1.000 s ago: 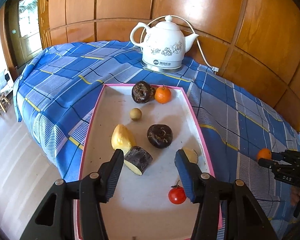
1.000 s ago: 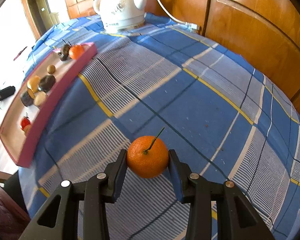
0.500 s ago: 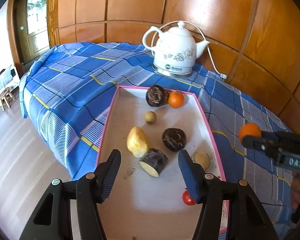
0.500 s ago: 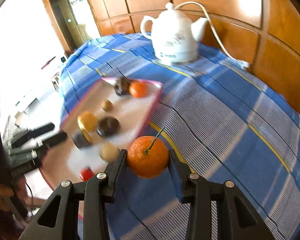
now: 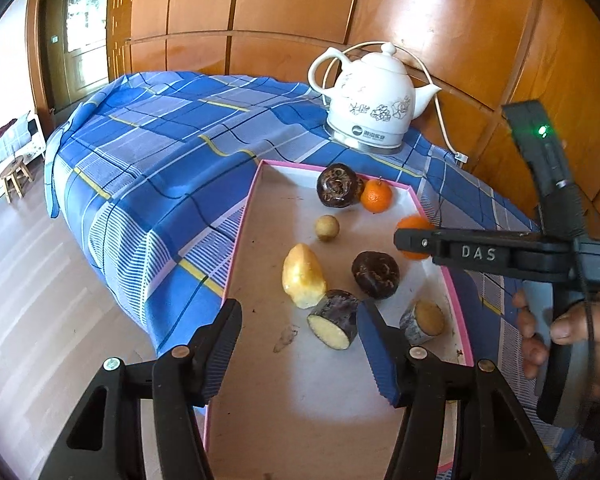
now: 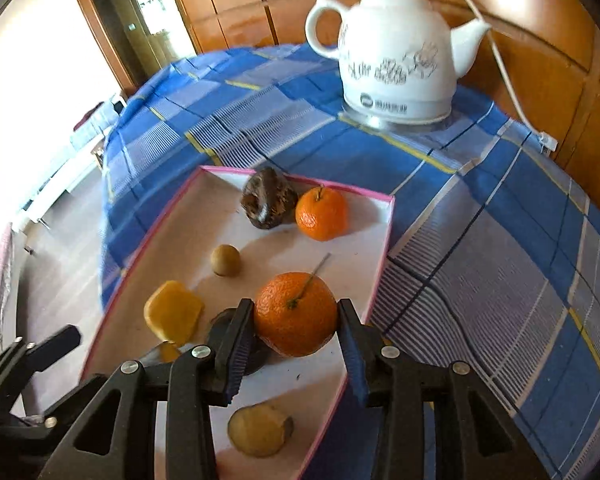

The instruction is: Organize fruits

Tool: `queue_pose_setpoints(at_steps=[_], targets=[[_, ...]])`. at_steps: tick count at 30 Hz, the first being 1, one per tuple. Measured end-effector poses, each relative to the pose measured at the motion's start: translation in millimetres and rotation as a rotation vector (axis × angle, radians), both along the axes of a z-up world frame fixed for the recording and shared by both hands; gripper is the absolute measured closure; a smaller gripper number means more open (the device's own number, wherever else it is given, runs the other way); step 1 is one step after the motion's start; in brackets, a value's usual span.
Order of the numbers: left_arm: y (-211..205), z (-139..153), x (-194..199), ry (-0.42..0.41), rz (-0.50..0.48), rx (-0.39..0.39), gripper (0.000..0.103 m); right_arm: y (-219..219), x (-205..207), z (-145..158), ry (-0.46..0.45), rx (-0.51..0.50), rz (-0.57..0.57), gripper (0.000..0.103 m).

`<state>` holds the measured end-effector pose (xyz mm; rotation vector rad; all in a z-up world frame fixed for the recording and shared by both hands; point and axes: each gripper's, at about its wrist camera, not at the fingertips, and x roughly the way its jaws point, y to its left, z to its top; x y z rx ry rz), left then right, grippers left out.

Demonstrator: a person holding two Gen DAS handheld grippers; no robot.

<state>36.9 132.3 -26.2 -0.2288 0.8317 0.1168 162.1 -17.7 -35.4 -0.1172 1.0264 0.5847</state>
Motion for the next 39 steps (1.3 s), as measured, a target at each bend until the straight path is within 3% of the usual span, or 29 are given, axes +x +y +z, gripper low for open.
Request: queue_pose_setpoints(at_steps=[19,39], targets=[[-11.3,7.9,-4.6,-0.020,-0.021,0.015,0.042,-19.2,-38.4,12.9,-0.035,0.068,-0.023,0.059],[-31.7,25.7,-19.8,-0.077,-0.061,0.039,0.041,-42.9,-100.1,28.1,-0.128,0.061,-0.083,0.059]])
